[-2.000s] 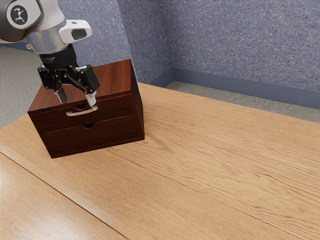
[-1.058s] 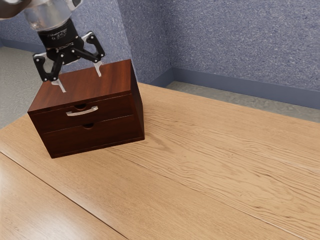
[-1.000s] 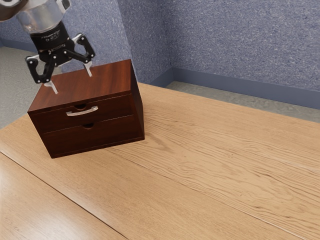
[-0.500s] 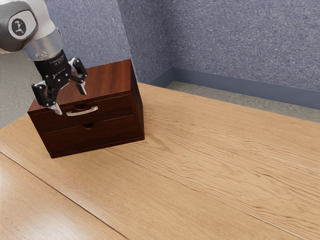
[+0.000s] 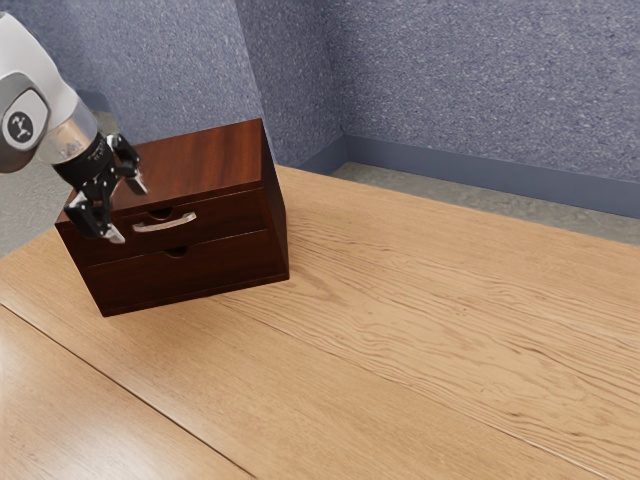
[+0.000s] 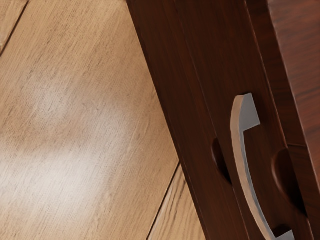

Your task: Pull the drawer handle with one arm to open the drawer

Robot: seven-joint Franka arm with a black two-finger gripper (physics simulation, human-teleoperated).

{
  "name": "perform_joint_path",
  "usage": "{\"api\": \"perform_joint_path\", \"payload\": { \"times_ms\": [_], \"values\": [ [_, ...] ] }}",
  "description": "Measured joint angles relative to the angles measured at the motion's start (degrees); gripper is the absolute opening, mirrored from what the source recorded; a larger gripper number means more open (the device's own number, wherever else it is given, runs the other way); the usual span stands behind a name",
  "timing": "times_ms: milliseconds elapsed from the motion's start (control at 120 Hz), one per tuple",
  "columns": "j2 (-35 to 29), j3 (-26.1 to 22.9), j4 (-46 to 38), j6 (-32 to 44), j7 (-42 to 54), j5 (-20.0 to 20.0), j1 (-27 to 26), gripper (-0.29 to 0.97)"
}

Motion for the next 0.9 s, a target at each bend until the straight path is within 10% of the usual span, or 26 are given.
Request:
{"api": "perform_joint_path", "payload": {
  "times_ms": [900],
  "values": [
    [2.9,-0.1,-7.5,16.3,-9.2,0.0,0.8,0.68]
  ]
}}
